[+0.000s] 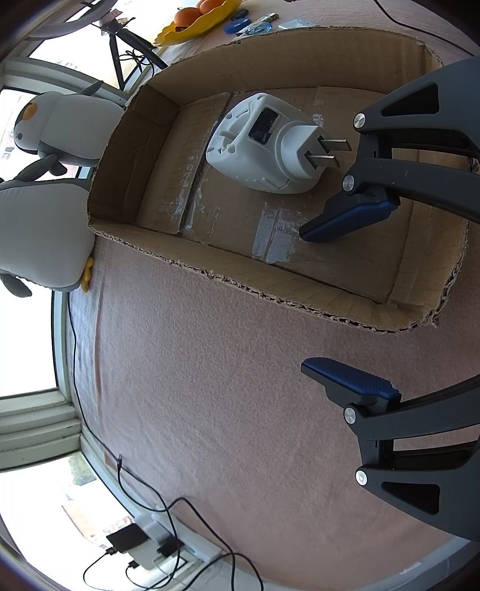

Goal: Organize rigid objects
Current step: 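Carry the keys with the right tool into the box beside the adapter and release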

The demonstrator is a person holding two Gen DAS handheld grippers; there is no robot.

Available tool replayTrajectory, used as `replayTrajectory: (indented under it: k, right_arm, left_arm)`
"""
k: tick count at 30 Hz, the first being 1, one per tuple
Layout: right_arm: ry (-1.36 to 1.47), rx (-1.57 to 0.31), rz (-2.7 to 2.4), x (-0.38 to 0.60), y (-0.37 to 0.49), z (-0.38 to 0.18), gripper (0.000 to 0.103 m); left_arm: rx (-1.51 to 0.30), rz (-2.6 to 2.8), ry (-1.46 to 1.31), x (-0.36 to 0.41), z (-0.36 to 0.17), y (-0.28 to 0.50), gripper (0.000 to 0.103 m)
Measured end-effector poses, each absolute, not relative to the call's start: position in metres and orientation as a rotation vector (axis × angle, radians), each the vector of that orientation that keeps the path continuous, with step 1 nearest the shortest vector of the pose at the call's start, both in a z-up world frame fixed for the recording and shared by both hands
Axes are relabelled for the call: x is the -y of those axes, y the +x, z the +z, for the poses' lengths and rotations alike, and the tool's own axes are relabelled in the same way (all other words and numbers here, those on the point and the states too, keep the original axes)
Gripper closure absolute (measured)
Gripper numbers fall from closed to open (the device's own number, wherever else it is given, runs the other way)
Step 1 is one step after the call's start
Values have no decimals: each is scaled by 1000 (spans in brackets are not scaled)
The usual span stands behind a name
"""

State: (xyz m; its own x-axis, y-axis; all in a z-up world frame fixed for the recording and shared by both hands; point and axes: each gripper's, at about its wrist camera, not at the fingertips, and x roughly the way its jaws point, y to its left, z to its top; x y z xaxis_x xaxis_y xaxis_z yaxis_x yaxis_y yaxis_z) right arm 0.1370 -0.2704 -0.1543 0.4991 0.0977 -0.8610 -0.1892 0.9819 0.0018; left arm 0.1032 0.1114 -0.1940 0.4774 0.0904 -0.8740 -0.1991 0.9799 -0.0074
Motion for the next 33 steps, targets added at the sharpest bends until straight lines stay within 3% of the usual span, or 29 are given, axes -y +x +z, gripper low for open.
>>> replayTrajectory:
  k: [15, 33]
  right_arm:
    - [-118, -942, 386, 180, 140, -110, 81]
    - [-183, -954, 647, 63, 106, -123, 81]
  left_arm:
    - [-1058, 179, -114, -111, -194, 103, 38]
    - [-1042, 181, -123, -111, -194, 100, 38]
